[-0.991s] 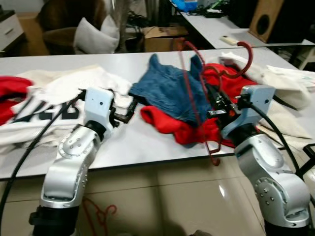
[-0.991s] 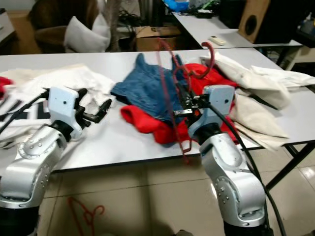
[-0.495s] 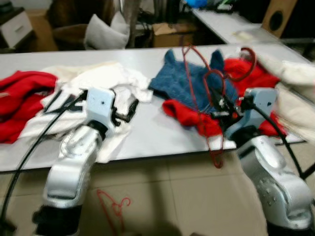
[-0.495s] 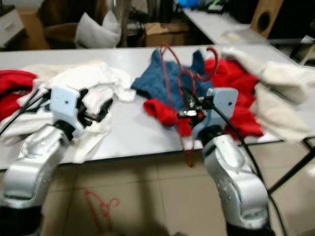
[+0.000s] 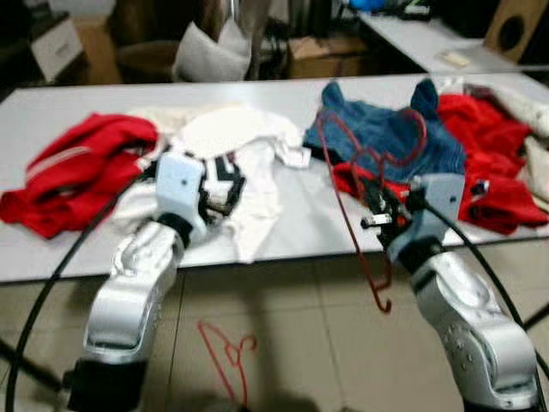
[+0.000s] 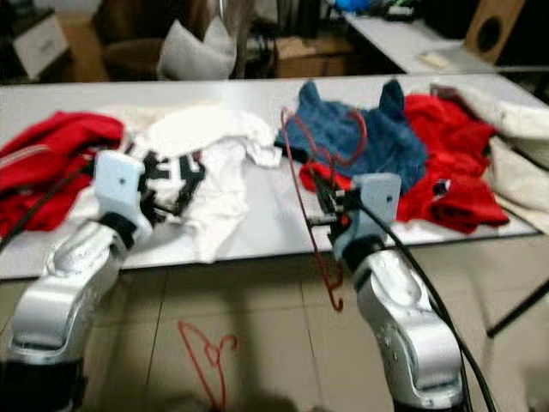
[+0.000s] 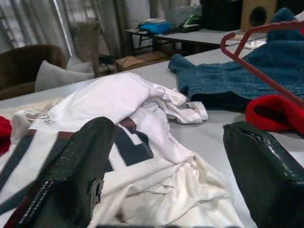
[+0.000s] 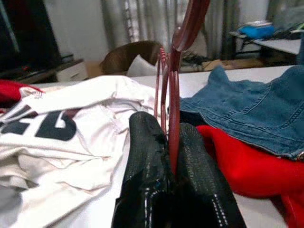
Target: Hang hanger
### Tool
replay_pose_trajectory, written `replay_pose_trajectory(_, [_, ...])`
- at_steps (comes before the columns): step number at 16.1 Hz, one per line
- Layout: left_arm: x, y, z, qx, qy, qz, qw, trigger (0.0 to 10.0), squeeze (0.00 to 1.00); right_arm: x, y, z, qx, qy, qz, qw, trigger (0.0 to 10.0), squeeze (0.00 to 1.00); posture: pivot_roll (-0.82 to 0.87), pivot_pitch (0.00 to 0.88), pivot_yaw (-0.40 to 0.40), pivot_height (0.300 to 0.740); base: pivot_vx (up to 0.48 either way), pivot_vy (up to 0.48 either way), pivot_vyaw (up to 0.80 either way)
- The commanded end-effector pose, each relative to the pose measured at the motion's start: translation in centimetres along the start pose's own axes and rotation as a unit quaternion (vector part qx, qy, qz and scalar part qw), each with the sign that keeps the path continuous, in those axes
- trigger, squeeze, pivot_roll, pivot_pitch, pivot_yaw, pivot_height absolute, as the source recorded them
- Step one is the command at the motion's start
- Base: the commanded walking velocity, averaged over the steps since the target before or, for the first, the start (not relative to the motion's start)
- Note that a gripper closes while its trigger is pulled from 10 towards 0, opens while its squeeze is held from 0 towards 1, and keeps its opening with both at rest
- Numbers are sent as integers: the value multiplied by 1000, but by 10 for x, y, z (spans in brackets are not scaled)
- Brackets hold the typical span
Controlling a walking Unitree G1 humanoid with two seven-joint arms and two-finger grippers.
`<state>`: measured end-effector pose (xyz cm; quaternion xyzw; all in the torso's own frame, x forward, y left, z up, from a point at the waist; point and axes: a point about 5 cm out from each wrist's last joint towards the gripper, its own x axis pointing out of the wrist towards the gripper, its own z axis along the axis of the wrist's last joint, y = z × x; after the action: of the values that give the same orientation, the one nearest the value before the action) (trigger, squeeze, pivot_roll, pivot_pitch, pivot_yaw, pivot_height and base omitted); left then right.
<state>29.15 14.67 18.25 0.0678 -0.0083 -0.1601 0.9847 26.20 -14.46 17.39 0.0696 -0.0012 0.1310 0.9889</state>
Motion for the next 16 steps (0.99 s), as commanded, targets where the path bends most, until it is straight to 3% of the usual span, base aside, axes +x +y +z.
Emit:
replay_pose_trajectory(1, [0, 5, 0, 4, 2, 8, 1000, 10000, 0, -1, 0, 2, 2, -9, -1, 1000, 10000, 0, -85, 0, 15, 710, 0, 322, 0])
replay_pose_trajectory(6, [-2, 5, -5, -2, 5, 13, 1000, 10000, 0, -2, -1, -3, -2, -4, 2, 1000, 10000, 0, -85, 0, 6, 710, 0, 322, -615])
replay_pose_trajectory(10, [0, 0, -6, 18, 4, 8, 1000, 10000, 0, -4, -5, -8, 0, 0, -5, 1000, 10000, 0, -87, 0, 6, 710, 0, -430, -519])
replay_pose_trajectory(12, [0, 2, -7, 14, 5, 24, 1000, 10000, 0, -5, -6, -10, -3, 6, 2, 1000, 10000, 0, -87, 0, 6, 710, 0, 0, 0])
replay_pose_trajectory(14, [-3, 7, -11, 33, 18, 41, 998, 10000, 0, -7, -8, -17, 12, 26, 20, 999, 10000, 0, -76, 0, -11, 710, 0, 0, 0])
replay_pose_trajectory(16, [-6, 13, -19, 59, 41, 34, 997, 10000, 0, -10, -11, -26, -1, 49, 23, 999, 10000, 0, -82, 0, -9, 710, 0, 0, 0])
